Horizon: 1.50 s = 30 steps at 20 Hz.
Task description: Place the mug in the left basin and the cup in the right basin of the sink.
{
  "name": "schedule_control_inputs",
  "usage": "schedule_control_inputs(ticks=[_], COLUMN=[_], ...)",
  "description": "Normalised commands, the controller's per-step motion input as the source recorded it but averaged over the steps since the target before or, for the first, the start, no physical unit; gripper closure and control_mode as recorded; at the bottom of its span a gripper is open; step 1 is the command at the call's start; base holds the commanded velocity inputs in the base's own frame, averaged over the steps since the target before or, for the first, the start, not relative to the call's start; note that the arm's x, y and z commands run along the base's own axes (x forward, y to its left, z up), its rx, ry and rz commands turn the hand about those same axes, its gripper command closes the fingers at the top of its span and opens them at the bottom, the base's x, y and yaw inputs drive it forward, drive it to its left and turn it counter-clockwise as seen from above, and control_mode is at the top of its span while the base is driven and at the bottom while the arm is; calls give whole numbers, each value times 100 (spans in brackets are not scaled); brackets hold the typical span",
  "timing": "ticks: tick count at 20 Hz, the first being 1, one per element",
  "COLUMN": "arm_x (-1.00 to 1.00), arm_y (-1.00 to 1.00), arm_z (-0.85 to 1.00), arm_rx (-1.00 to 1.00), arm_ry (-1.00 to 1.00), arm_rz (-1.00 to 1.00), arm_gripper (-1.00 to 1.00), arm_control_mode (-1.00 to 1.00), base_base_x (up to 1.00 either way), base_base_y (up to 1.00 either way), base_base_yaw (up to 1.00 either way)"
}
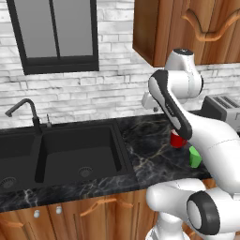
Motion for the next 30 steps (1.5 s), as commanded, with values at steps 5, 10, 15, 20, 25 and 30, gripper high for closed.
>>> schedule_control_inputs(ticks=[5, 10, 15, 20, 25, 30], arm_x=[0, 0, -2, -6, 0, 13], arm_y=[-2, 0, -18, -36, -48, -52], arm_z=[0, 0, -14, -27, -25, -24], arm_rx=[0, 0, 0, 0, 0, 0], arm_ry=[0, 0, 6, 7, 6, 4], arm_rz=[0, 0, -2, -8, -6, 0], arm_gripper=[-100, -100, -100, -100, -100, -100], arm_control_mode=[-100, -100, -100, -100, -100, -100], base_base_x=[0, 0, 0, 0, 0, 0], base_base_y=[0, 0, 0, 0, 0, 0], base_base_yaw=[0, 0, 0, 0, 0, 0])
